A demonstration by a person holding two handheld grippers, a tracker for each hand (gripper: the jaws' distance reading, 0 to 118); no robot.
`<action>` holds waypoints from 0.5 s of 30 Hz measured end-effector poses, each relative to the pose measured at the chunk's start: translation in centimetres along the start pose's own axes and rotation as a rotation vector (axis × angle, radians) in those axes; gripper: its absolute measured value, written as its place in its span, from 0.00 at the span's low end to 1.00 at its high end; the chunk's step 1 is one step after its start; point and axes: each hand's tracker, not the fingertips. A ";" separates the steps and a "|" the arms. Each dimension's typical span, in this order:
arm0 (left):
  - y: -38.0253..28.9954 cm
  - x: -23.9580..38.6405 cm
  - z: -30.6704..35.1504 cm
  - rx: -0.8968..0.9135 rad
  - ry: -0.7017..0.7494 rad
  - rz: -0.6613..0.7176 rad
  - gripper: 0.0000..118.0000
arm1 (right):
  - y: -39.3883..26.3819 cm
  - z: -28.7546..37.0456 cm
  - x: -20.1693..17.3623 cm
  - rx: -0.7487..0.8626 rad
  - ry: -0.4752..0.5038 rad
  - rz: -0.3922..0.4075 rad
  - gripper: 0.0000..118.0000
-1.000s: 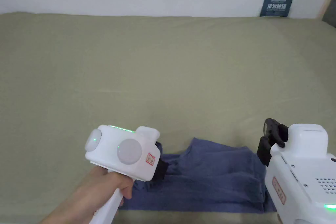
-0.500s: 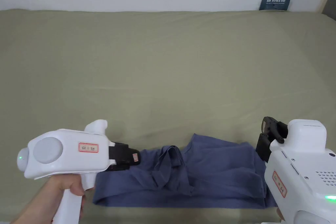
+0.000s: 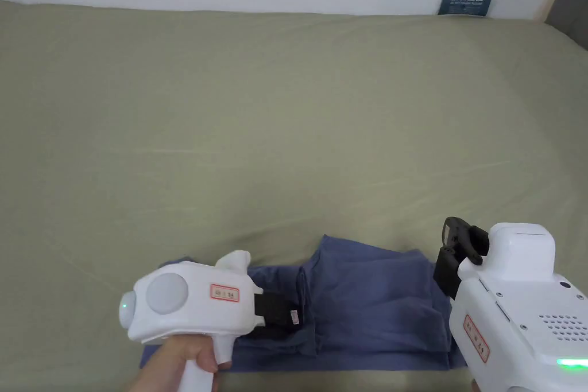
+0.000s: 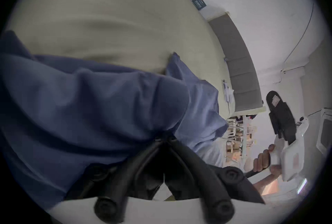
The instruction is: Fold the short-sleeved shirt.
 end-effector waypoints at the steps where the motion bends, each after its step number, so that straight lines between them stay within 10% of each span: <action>1: -0.1 0.2 -0.7 -0.008 0.043 -0.037 0.00 | -0.1 -0.1 0.1 -0.004 -0.001 -0.001 0.00; 15: 0.9 1.9 7.4 0.092 -0.064 -0.141 0.00 | 0.2 -0.2 -0.4 -0.006 0.007 0.002 0.00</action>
